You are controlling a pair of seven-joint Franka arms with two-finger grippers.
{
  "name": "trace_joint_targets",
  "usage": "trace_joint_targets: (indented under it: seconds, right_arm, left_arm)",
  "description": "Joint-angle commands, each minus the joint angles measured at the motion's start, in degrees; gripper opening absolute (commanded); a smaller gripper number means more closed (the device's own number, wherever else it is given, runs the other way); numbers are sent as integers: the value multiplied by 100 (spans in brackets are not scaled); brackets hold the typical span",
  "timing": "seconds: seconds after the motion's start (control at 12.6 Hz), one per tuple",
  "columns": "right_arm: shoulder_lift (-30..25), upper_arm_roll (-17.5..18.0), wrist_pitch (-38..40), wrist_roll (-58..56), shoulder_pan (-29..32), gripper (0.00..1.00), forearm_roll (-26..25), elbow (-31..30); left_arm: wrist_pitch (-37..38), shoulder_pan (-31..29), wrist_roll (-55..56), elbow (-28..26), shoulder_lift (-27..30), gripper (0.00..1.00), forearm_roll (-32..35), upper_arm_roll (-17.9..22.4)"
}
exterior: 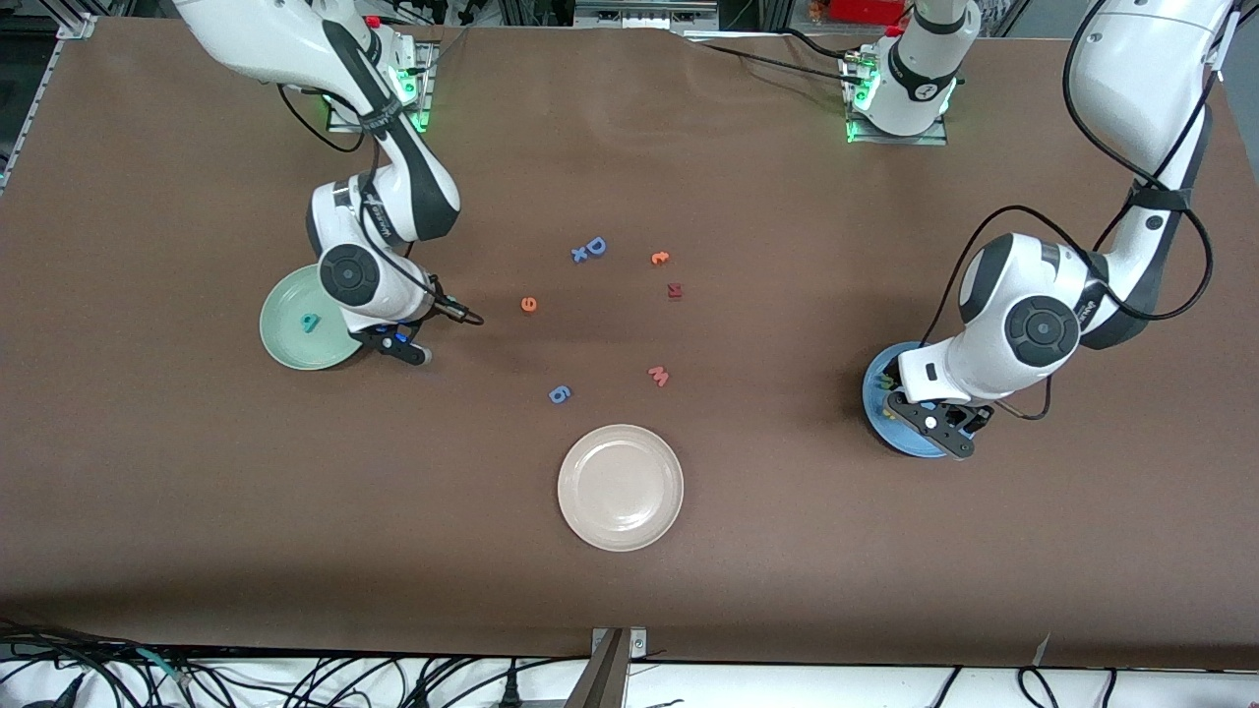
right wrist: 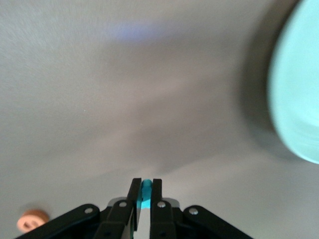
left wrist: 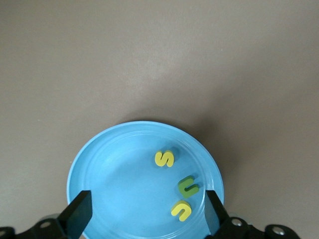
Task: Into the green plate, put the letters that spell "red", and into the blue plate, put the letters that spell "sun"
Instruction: 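Drop the s with the left gripper while the right gripper drops the piece, then raise the left gripper away while the right gripper reaches the orange letter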
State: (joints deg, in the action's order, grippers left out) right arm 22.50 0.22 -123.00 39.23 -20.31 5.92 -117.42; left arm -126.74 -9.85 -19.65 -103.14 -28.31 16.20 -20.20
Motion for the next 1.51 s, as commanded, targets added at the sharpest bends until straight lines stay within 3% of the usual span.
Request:
trace_joint_targets:
  seconds: [0.0,0.16,0.48,0.64,0.79,1.03,1.11,1.19,1.27,1.43]
  right_arm:
    - [-105,-345,715,-615,44,5,23,377]
    - [-149,-819,918,-1527,53,5,32,386]
    - [26,-1603,945,-3156,123,6,49,255]
    - [166,-1621,918,-3290,185,8,49,114]
    - [369,-1621,822,-3325,220,8,49,61]
    - [387,-1621,804,-3430,281,30,49,70]
    - [387,-1621,804,-3457,316,43,49,87]
    - [352,-1621,804,-3466,317,66,49,105]
    - [300,-1613,839,-3448,308,80,49,131]
    - [81,-1534,936,-3125,221,79,128,219]
  left_arm:
    - [228,0,136,4,396,100,-272,-142]
    - [718,27,408,397,502,100,-809,-169]
    - [2974,132,1717,1820,572,100,-794,-458]
    - [3768,132,2156,2218,791,100,-793,-494]
    - [3893,106,2518,2281,1107,100,-802,-442]
    - [4235,-138,2510,2622,1434,100,-863,-379]
    - [4376,-384,2493,2780,1460,100,-899,-414]
    - [4429,-395,2466,2817,1634,100,-977,-336]
    - [4430,-325,2492,2695,1871,100,-1039,-101]
    - [4256,480,2493,2571,1996,100,-1075,784]
